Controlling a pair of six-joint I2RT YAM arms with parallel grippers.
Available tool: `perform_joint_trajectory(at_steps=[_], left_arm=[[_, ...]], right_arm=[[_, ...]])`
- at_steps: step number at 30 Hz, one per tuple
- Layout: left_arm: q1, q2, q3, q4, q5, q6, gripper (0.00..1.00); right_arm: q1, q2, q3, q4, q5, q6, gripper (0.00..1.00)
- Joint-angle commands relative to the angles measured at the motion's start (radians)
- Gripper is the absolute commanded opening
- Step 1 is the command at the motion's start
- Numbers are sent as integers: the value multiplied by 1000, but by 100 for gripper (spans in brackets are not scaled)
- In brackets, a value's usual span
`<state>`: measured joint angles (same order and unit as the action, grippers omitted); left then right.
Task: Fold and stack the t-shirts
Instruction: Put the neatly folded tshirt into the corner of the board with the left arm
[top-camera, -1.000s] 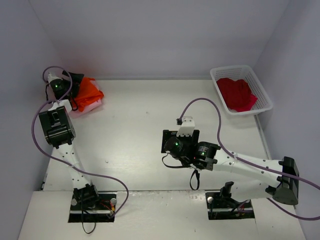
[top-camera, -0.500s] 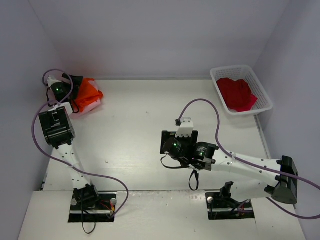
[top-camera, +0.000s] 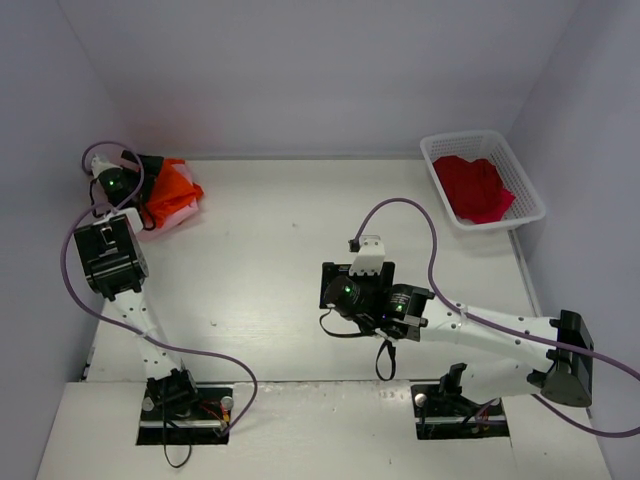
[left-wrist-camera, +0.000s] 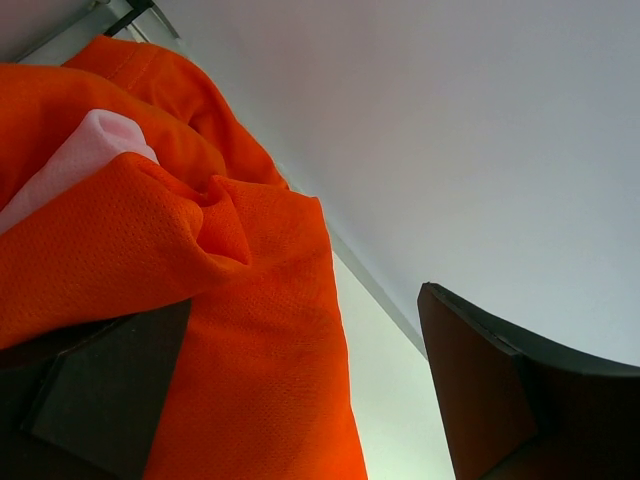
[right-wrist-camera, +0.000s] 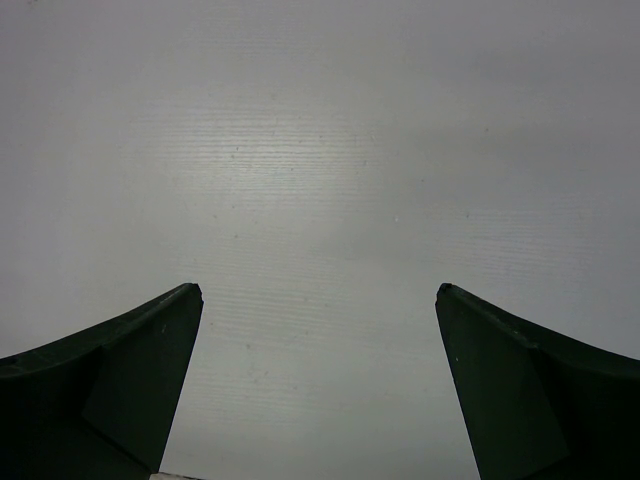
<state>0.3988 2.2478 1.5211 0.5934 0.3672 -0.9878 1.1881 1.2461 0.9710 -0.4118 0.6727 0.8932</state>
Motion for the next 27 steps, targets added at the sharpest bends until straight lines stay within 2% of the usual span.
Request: perform_joint_trajectory(at_steps=[1, 12, 17, 21, 25, 27], left_arm=[[46, -46, -30, -96, -25, 12, 93], [46, -246, 19, -145, 38, -18, 93], [34, -310, 20, -115, 44, -77, 93], [-11, -336, 103, -176, 84, -46, 93], [-49, -367, 160, -166, 150, -138, 93], [-69, -410, 130, -130, 176, -187, 93]], right_arm=[[13, -14, 23, 13, 39, 18, 100], [50, -31, 43, 13, 71, 18, 100], [71, -25, 55, 13, 84, 18, 100], [74, -13, 58, 13, 90, 19, 100], [76, 6, 66, 13, 102, 16, 100], [76, 22, 77, 15, 116, 4, 100]])
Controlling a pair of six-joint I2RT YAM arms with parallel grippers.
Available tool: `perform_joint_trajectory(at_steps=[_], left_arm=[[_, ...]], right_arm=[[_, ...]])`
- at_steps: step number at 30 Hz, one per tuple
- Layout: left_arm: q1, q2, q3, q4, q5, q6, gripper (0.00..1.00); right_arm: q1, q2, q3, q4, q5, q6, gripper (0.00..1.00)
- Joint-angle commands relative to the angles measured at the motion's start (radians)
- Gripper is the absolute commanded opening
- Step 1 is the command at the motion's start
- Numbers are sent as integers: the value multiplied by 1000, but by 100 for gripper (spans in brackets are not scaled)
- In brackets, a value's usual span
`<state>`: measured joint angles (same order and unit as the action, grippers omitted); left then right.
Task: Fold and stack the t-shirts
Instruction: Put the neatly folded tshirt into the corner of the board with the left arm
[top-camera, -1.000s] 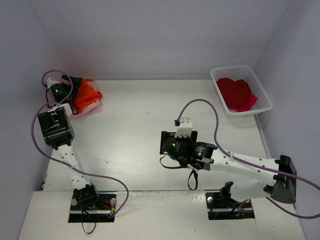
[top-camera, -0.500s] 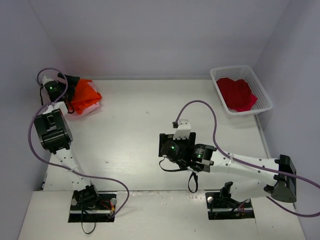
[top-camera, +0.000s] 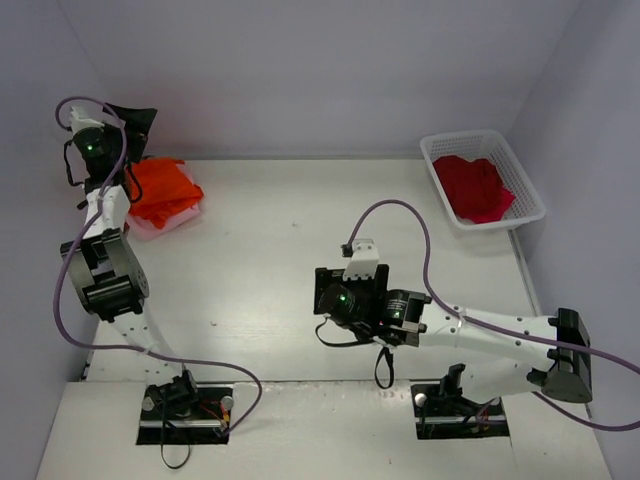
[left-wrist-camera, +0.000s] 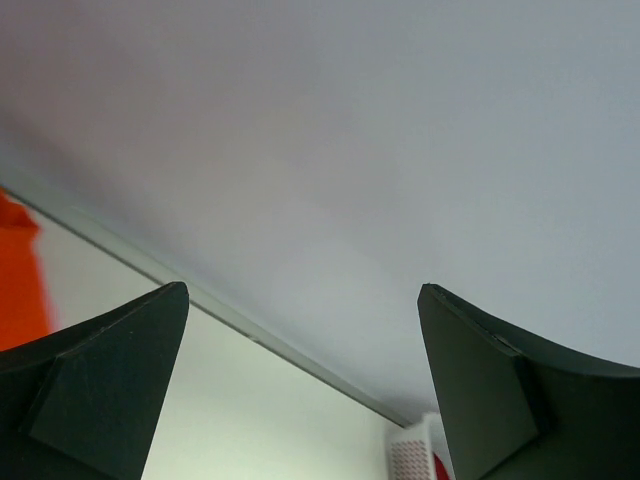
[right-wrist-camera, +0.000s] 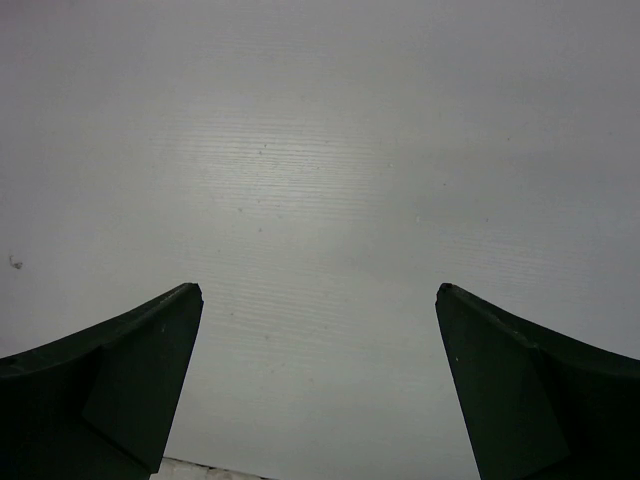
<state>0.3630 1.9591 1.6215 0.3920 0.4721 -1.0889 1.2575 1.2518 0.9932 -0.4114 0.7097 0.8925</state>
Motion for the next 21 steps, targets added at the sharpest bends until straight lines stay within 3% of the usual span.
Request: perform_joint_trajectory(at_steps=[1, 4, 9, 12, 16, 17, 21], left_arm=[[-45, -143, 15, 77, 76, -89, 93], [-104, -274, -38, 3, 89, -45, 93], [-205, -512, -170, -155, 51, 116, 93], [-246, -655, -181, -451, 20, 188, 93], [-268, -876, -239, -561, 37, 213, 93], [-268, -998, -305, -634, 34, 215, 93], [-268, -1166, -336, -761, 28, 224, 93]], right_arm=[[3, 20, 61, 14, 89, -3, 100], [-53, 46, 99, 16, 88, -74, 100], [-174, 43, 180, 87, -42, -236, 100], [-251, 54, 234, 121, -116, -326, 100], [-377, 147, 323, 152, -274, -418, 100], [-473, 202, 376, 176, -365, -452, 100], [-573, 287, 436, 180, -460, -469, 100]])
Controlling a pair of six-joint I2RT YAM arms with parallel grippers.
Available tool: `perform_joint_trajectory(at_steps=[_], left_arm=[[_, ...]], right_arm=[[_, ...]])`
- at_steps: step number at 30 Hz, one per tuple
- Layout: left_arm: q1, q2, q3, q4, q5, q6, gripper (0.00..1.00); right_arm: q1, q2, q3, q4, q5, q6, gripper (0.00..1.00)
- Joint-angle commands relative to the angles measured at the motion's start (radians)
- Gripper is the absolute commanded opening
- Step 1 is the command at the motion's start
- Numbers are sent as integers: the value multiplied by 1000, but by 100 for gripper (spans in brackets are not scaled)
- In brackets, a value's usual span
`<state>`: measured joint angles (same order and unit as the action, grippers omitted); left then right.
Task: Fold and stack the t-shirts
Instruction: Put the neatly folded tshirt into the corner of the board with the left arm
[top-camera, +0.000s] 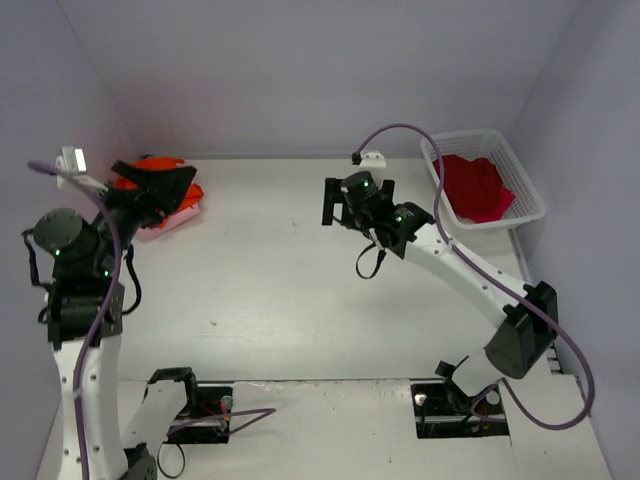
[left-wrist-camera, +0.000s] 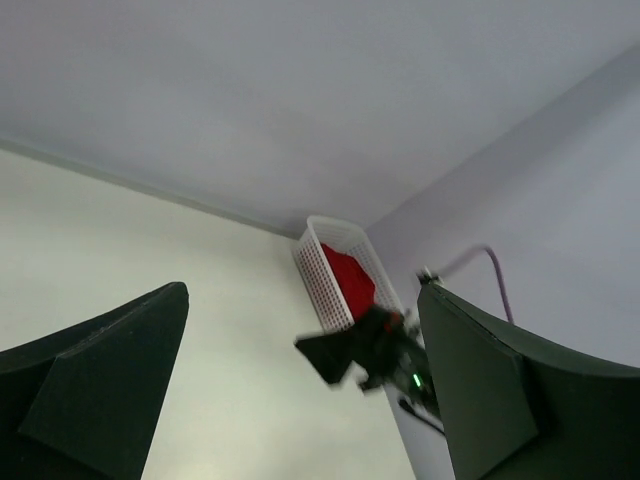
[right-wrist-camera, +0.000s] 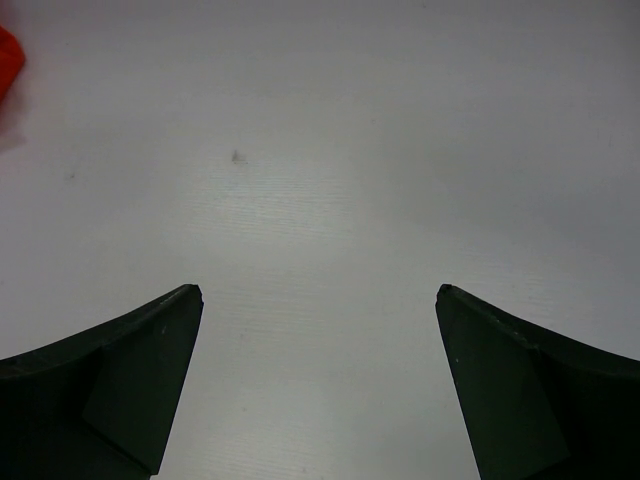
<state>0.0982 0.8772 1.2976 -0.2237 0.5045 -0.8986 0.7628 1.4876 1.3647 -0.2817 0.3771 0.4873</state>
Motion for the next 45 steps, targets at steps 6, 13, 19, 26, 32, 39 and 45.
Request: perform_joint_trajectory(at_steps=[6, 13, 19, 26, 32, 39, 45], left_arm=[[-3, -257, -12, -296, 60, 43, 93], [-3, -359, -12, -361, 120, 3, 93], [-3, -452, -75, -387, 115, -42, 93], [-2, -475, -89, -422, 158, -54, 93], [-2, -537, -167, -376, 193, -100, 93], [-2, -541, -146, -376, 227, -123, 93], [-2, -552, -182, -328, 232, -148, 93]], right_arm=[[-272, 112, 141, 49, -234, -79, 100], [-436, 172, 221, 49, -352, -76, 100], [-511, 227, 263, 49, -368, -69, 100], [-602, 238, 274, 0, -345, -41, 97], [-672, 240, 260, -8, -300, -30, 96], [-785, 304, 283, -45, -293, -39, 96], [-822, 352, 252, -59, -195, -93, 97]])
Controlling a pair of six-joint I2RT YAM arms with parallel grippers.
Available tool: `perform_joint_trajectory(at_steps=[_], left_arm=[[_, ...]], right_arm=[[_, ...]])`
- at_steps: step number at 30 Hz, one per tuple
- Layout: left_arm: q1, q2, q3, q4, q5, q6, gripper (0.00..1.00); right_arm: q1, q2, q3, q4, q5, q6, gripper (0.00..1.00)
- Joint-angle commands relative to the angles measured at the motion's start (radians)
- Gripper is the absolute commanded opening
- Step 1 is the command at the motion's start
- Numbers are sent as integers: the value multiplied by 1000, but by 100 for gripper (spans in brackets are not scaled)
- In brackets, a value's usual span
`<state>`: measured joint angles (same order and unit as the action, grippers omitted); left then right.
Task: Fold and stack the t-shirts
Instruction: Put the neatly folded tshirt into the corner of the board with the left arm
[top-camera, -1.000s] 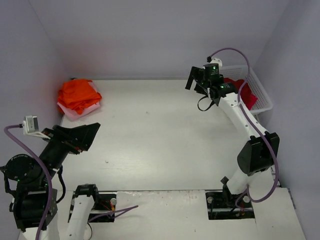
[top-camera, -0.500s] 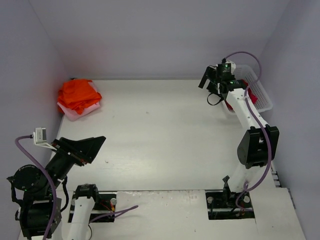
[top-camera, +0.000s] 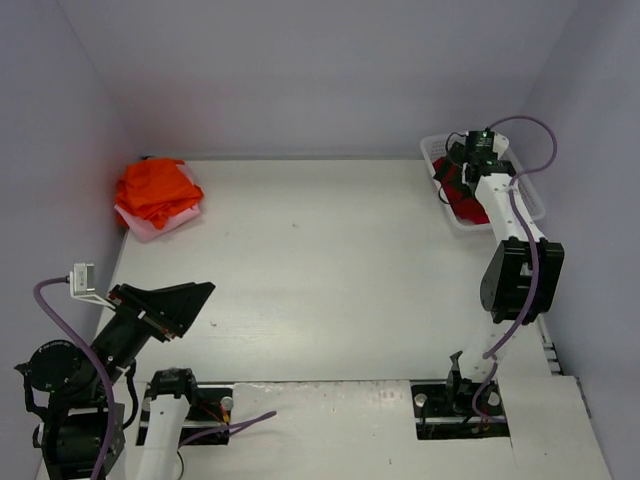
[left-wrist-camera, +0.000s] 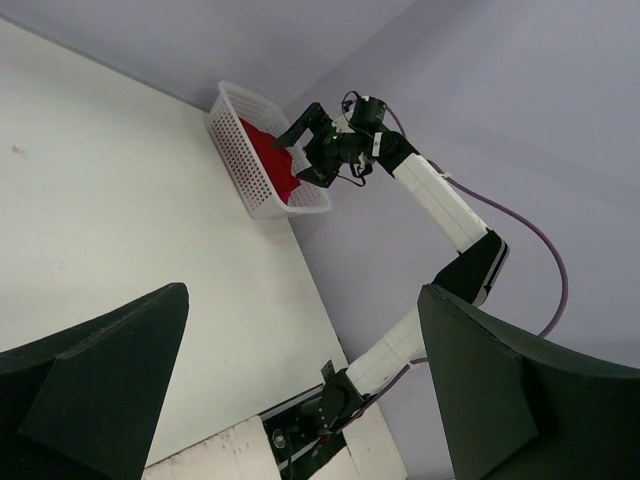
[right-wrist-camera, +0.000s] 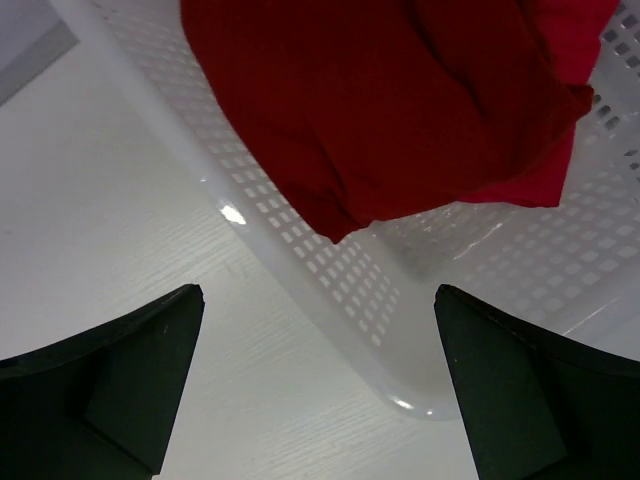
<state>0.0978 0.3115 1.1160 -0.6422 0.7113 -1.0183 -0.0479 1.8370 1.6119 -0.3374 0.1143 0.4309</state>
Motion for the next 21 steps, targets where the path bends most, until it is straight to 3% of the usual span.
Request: perform_joint_trajectory(at_steps=[1, 11, 17, 21], left_arm=[[-1, 15, -5, 84, 28, -25, 93], [-1, 15, -77, 139, 17, -34, 93], [-1, 9, -116, 165, -1, -37, 93], [-1, 0, -131, 174, -15, -49, 93]], right_arm=[[-39, 4, 0, -3, 65, -41, 97], [-171, 97, 5, 1, 5, -75, 97], [-167, 51, -9, 26, -96, -3, 100], [-132, -18, 8, 20, 14, 5, 100]])
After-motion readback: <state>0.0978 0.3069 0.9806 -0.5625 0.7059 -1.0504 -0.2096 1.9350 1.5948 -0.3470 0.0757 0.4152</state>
